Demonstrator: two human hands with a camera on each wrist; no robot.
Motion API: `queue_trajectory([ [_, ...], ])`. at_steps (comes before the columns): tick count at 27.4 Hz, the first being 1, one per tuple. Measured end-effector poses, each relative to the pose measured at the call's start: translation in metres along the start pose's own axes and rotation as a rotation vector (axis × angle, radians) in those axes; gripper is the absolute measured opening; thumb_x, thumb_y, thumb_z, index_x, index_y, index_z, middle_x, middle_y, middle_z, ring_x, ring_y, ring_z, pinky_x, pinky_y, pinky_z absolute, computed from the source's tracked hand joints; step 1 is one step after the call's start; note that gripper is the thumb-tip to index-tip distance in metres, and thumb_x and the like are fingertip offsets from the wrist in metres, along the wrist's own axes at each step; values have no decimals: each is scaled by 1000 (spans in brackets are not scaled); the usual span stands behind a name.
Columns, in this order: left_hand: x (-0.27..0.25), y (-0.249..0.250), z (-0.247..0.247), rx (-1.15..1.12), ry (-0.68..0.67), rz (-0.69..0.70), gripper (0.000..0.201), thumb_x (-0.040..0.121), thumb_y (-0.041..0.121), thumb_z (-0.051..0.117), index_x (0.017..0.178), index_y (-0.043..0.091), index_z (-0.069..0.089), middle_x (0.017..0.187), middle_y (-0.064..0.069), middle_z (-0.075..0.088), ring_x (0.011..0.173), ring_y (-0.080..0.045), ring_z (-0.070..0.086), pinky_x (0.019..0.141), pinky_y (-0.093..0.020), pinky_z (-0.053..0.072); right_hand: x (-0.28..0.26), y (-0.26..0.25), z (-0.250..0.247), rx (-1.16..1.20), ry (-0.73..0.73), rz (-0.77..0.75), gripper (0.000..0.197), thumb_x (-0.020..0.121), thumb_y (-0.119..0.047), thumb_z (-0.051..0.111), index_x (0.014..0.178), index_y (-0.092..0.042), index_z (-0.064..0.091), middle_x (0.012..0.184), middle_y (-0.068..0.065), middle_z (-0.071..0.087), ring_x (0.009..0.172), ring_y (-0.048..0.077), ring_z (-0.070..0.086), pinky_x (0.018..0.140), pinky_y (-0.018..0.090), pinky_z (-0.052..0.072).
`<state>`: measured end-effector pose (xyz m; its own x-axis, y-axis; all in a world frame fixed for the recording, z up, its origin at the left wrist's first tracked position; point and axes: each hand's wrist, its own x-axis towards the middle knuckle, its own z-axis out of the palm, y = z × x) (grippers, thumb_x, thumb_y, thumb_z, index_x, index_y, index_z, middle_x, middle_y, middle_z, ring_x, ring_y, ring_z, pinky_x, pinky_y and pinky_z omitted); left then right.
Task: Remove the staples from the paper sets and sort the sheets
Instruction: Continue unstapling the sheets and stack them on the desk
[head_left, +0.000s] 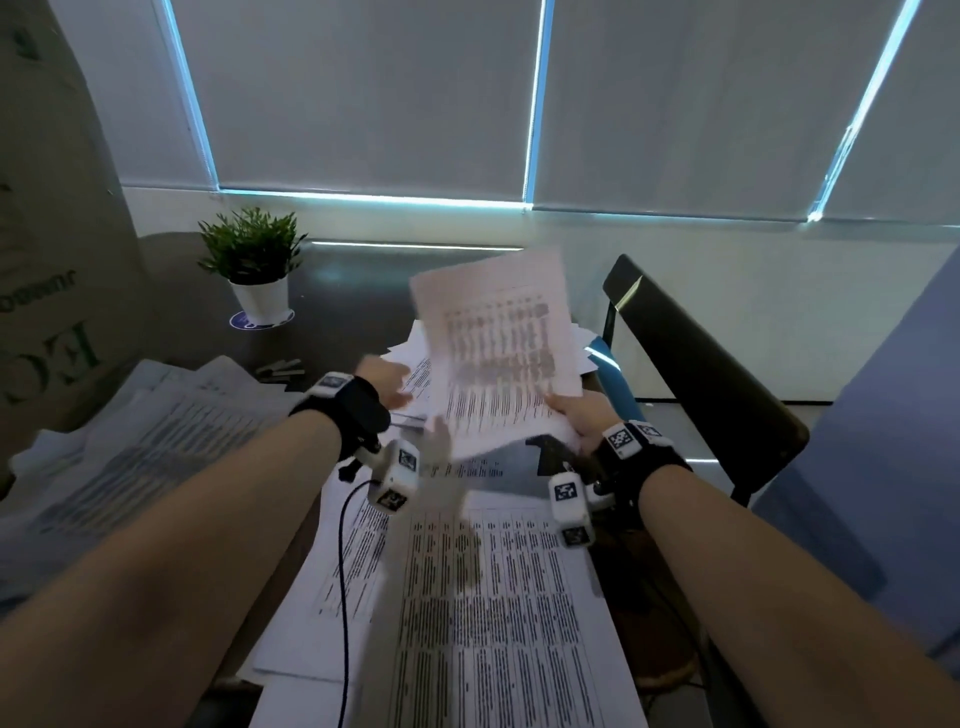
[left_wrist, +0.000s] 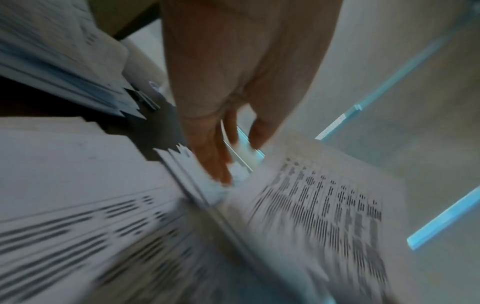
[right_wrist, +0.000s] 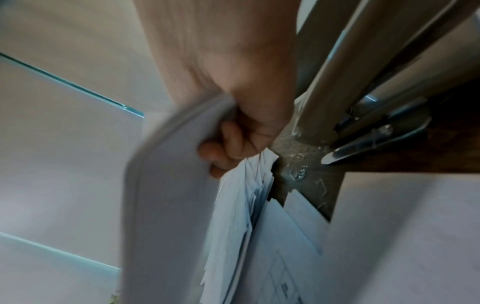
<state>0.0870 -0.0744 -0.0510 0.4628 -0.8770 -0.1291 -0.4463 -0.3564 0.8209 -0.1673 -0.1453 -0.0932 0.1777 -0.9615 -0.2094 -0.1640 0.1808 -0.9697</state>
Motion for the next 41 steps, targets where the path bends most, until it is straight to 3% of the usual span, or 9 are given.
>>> queue_trajectory([
  [2, -15, -4, 15, 355, -271, -65, 14, 94, 13, 55, 88, 3, 63, 88, -13, 66, 82, -26, 65, 74, -28, 50, 2, -4, 4, -129, 57, 27, 44, 92, -24, 67, 122, 7, 60, 120, 9, 61, 114, 26, 59, 84, 23, 47],
  [4, -24, -10, 24, 635, -526, 18, 17, 87, 11, 60, 96, 0, 68, 90, -11, 67, 83, -24, 65, 80, -31, 53, 8, -9, 6, -233, 75, 41, 46, 99, -28, 57, 131, 5, 55, 129, 14, 60, 114, 29, 58, 83, 28, 48],
  [9, -27, -18, 31, 1064, -661, 17, 81, 20, 77, 78, 83, 26, 74, 86, 7, 73, 84, -19, 69, 78, -32, 56, 30, -15, 18, -18, -10, 151, 46, 89, -36, 70, 121, -4, 60, 124, 14, 63, 113, 32, 61, 102, 42, 48],
  [12, -33, -28, 37, 1118, -592, 164, 75, 34, 68, 83, 87, 17, 73, 76, 7, 71, 73, -17, 67, 71, -28, 55, 19, -23, 31, 520, -137, 127, 28, 93, -11, 65, 118, -1, 59, 122, 20, 63, 110, 31, 62, 95, 44, 55],
  [17, -42, -22, 35, 1026, -568, 256, 21, 67, 24, 83, 81, 21, 69, 87, 2, 69, 83, -18, 64, 77, -30, 53, 12, -21, 27, 171, -196, 161, 17, 97, -12, 60, 114, -5, 59, 103, 16, 63, 86, 24, 62, 73, 29, 57],
  [21, -40, -17, 27, 865, -628, 259, 38, 80, -1, 69, 117, 8, 60, 103, -6, 65, 86, -16, 59, 77, -30, 52, 10, -17, 9, 74, -193, 163, 8, 96, -15, 61, 97, -8, 57, 89, 12, 62, 76, 20, 62, 64, 25, 54],
  [28, -50, -6, 31, 1086, -766, 148, 40, 70, 52, 77, 87, 17, 68, 79, 6, 61, 79, -15, 54, 80, -32, 50, 10, -8, -9, 27, -153, 158, 20, 97, -17, 61, 112, -6, 54, 89, 15, 65, 78, 20, 65, 62, 23, 57],
  [31, -55, -15, 44, 1134, -708, 272, 34, 66, 41, 84, 70, 16, 62, 64, 6, 50, 67, -16, 47, 69, -31, 48, 6, -4, -2, -16, -130, 102, 9, 98, -13, 56, 93, -6, 56, 83, 13, 62, 71, 19, 61, 59, 21, 53],
  [41, -53, -24, 38, 887, -622, 344, 22, 75, 8, 76, 94, 15, 67, 85, 1, 64, 74, -15, 60, 67, -25, 50, -9, -6, 12, -430, -282, -117, 6, 92, 2, 58, 89, -1, 61, 79, 19, 63, 67, 23, 61, 67, 32, 55],
])
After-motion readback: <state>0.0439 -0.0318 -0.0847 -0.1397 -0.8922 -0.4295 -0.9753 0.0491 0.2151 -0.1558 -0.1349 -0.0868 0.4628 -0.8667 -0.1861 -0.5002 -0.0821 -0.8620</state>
